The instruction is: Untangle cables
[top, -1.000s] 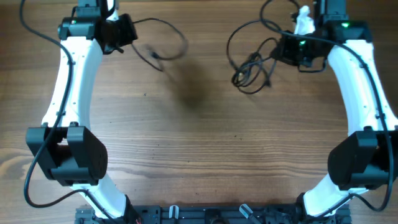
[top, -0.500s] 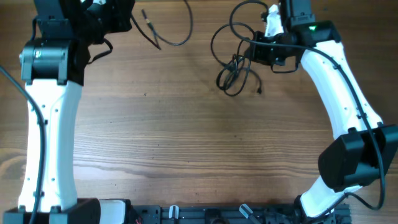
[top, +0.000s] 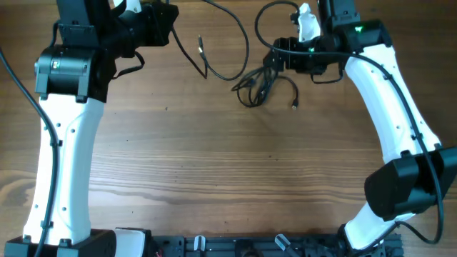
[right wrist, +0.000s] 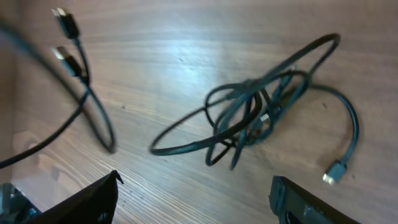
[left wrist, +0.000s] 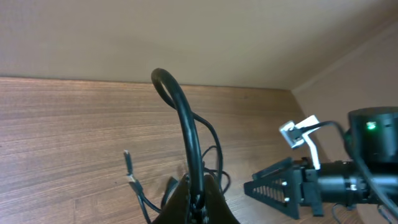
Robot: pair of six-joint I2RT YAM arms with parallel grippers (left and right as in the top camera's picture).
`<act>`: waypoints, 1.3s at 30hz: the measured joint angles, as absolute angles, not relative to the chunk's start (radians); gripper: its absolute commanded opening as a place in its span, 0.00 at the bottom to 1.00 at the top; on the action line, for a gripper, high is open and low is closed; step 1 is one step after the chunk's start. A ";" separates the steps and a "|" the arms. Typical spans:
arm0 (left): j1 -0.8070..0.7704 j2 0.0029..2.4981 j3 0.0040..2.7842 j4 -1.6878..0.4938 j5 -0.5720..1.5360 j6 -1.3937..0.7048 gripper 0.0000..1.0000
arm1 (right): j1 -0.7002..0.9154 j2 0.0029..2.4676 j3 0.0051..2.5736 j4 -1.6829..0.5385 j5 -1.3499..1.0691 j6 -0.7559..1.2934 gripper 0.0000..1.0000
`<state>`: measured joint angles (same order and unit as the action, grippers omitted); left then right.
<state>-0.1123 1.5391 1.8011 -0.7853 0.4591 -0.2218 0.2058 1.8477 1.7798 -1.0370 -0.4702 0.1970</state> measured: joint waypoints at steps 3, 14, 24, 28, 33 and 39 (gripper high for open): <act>-0.112 1.539 1.801 -0.760 0.439 -0.196 0.04 | 0.199 1.848 1.816 -1.031 -0.481 0.184 0.80; -0.046 1.536 1.801 -0.538 0.590 -0.157 0.04 | 0.176 1.816 1.953 -0.961 -0.535 0.078 0.81; -0.074 1.512 1.801 -0.496 1.042 -0.182 0.04 | 0.176 1.700 1.959 -0.854 -0.648 -0.067 0.83; -0.115 1.513 1.801 -0.539 1.091 -0.189 0.04 | 0.176 1.677 1.964 -0.848 -0.693 -0.089 0.82; -0.172 1.519 1.801 -0.561 1.114 -0.192 0.04 | 0.179 1.677 1.964 -0.851 -0.754 -0.131 0.79; -0.250 1.554 1.801 -0.573 1.118 -0.192 0.04 | 0.202 1.677 1.964 -0.856 -0.785 -0.163 0.61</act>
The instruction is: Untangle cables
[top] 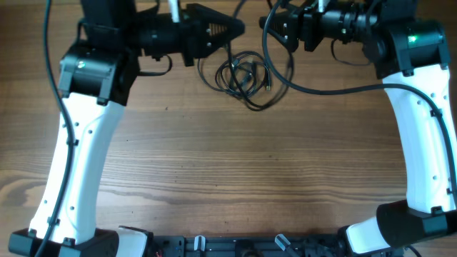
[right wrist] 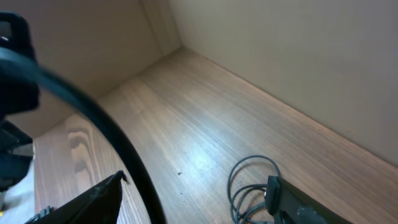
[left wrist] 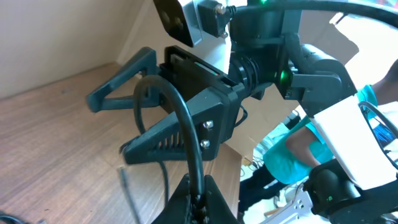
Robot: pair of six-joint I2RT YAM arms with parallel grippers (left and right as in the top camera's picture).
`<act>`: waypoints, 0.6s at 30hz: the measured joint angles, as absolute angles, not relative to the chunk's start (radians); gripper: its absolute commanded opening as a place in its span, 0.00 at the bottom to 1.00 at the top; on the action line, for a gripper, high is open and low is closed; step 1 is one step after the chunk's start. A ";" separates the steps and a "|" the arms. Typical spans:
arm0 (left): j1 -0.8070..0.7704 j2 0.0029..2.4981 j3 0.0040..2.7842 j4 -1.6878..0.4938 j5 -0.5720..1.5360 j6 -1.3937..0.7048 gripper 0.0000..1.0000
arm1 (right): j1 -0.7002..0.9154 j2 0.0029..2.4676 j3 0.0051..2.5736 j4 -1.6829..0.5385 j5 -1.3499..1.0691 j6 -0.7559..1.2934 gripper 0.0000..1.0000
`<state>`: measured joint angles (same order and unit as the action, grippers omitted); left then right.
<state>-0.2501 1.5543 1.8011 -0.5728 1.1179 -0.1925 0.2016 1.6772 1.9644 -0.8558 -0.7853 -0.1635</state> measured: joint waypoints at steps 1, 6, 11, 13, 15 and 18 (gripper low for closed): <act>-0.255 1.556 1.801 -0.573 1.118 -0.192 0.04 | 0.205 1.677 1.964 -0.856 -0.786 -0.164 0.58; -0.265 1.558 1.801 -0.590 1.119 -0.193 0.04 | 0.213 1.677 1.964 -0.850 -0.804 -0.177 0.42; -0.280 1.563 1.801 -0.661 1.077 -0.196 0.05 | 0.213 1.677 1.964 -0.843 -0.811 -0.175 0.24; -0.289 1.571 1.801 -0.667 1.067 -0.196 0.06 | 0.213 1.677 1.964 -0.843 -0.812 -0.171 0.12; -0.297 1.584 1.801 -0.667 1.061 -0.196 0.08 | 0.213 1.677 1.964 -0.840 -0.812 -0.161 0.04; -0.306 1.599 1.801 -0.666 1.055 -0.199 0.27 | 0.213 1.677 1.964 -0.836 -0.815 -0.141 0.04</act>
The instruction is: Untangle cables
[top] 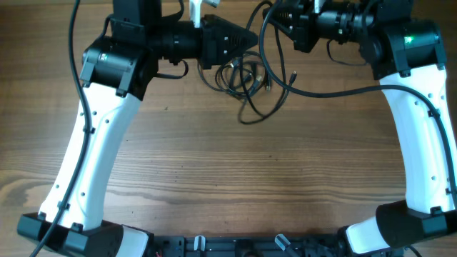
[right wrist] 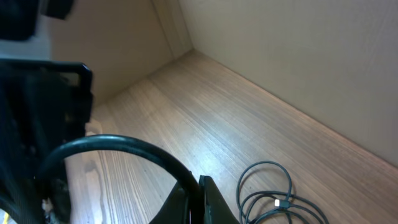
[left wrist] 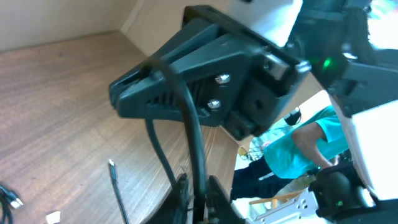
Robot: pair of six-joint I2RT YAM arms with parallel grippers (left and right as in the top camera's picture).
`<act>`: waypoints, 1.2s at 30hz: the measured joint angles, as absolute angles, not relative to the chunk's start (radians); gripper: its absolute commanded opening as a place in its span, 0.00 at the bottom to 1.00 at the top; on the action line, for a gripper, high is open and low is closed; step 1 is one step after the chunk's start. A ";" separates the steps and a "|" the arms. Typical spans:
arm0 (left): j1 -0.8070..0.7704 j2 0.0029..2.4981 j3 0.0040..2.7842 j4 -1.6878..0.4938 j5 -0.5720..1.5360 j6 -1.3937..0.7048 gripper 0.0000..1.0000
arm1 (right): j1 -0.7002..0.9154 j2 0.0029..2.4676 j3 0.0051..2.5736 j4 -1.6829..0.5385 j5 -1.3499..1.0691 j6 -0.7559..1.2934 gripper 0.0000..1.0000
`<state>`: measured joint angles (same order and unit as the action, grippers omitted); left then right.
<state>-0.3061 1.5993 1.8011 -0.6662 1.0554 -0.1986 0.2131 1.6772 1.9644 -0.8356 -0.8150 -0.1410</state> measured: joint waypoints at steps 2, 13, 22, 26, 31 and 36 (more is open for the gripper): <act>-0.308 1.611 1.801 -0.667 1.051 -0.194 0.36 | 0.213 1.677 1.964 -0.832 -0.815 -0.128 0.05; -0.308 1.614 1.801 -0.667 1.029 -0.203 0.42 | 0.119 1.677 1.964 -0.830 -0.803 0.027 0.04; -0.310 1.614 1.801 -0.668 1.015 -0.200 0.52 | 0.000 1.677 1.964 -0.868 -0.808 0.095 0.04; -0.313 1.614 1.801 -0.668 1.010 -0.200 0.53 | -0.060 1.677 1.964 -0.881 -0.807 0.135 0.04; -0.314 1.614 1.801 -0.667 1.007 -0.200 0.54 | -0.144 1.677 1.964 -0.921 -0.746 0.202 0.04; -0.313 1.614 1.801 -0.668 0.991 -0.200 0.54 | -0.230 1.677 1.964 -0.952 -0.608 0.267 0.04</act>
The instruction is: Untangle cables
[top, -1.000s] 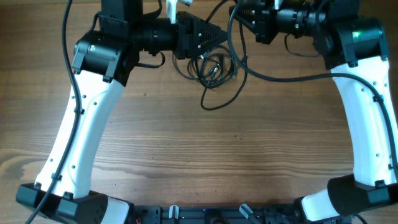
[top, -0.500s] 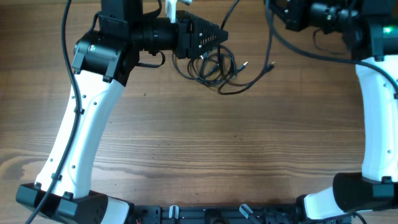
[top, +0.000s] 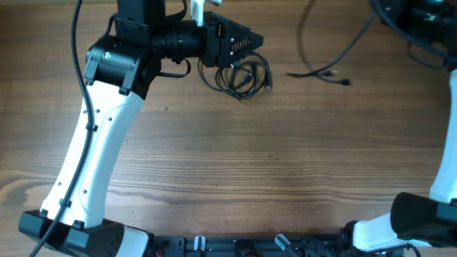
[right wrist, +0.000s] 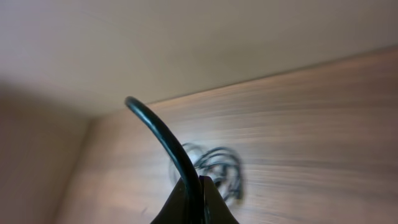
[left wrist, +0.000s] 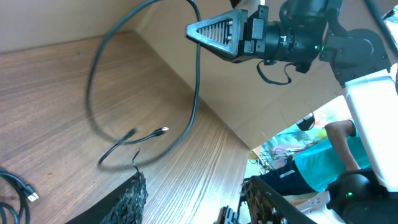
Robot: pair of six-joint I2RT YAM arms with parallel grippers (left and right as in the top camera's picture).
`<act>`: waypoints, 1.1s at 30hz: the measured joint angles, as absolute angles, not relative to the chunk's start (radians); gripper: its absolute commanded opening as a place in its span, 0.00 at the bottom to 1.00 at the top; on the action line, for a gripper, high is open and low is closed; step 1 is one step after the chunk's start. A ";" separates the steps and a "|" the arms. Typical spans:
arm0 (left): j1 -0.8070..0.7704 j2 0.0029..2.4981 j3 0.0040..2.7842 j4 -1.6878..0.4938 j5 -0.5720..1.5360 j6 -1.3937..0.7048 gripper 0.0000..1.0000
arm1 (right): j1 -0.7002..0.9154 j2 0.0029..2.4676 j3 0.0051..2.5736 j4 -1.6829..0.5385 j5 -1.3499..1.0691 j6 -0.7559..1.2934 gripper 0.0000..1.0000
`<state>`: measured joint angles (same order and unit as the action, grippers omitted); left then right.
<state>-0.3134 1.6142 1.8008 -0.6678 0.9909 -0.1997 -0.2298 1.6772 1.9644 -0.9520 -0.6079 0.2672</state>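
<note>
A tangled bundle of black cables (top: 239, 75) lies on the wooden table at the back centre. My left gripper (top: 257, 40) hovers just above and left of it, open, with nothing between its fingers (left wrist: 134, 196). One separate black cable (top: 325, 61) hangs from my right gripper (top: 398, 13) at the far right corner, its two plug ends (top: 335, 77) resting on the table to the right of the bundle. In the right wrist view the gripper (right wrist: 193, 199) is shut on that cable (right wrist: 163, 140), with the bundle (right wrist: 214, 167) blurred behind it.
The table (top: 235, 164) is bare wood in front of the cables. A low wall (left wrist: 56, 18) rises along its back edge. The left arm (top: 100, 135) runs down the left side, and the right arm's base (top: 407, 225) stands at the front right.
My left gripper was shut on a cable and is now open. My right gripper, still shut on the cable, has moved far to the right, and that cable now lies apart from the bundle.
First my left gripper held a cable at the back left while the right stood open over the tangle. Then both grippers met above the bundle, the right open beside the cable, then shut on it. Now the left has let go and the right holds the cable at the far right.
</note>
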 measured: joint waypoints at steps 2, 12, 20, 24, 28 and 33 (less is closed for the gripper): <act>-0.313 1.614 1.801 -0.668 0.984 -0.200 0.54 | -0.262 1.677 1.964 -0.957 -0.557 0.284 0.04; -0.313 1.614 1.801 -0.670 0.958 -0.200 0.54 | -0.413 1.761 1.966 -0.885 -0.408 0.340 0.04; -0.321 1.631 1.801 -0.670 0.905 -0.200 0.54 | -0.555 1.949 1.966 -0.664 -0.409 0.416 0.04; -0.342 1.652 1.801 -0.656 0.858 -0.200 0.54 | -0.651 1.987 1.966 -0.598 -0.457 0.445 0.04; -0.367 1.674 1.801 -0.610 0.828 -0.200 0.56 | -0.735 1.990 1.966 -0.674 -0.482 0.456 0.04; -0.393 1.691 1.801 -0.567 0.788 -0.200 0.57 | -0.825 1.990 1.939 -0.763 -0.494 0.382 0.04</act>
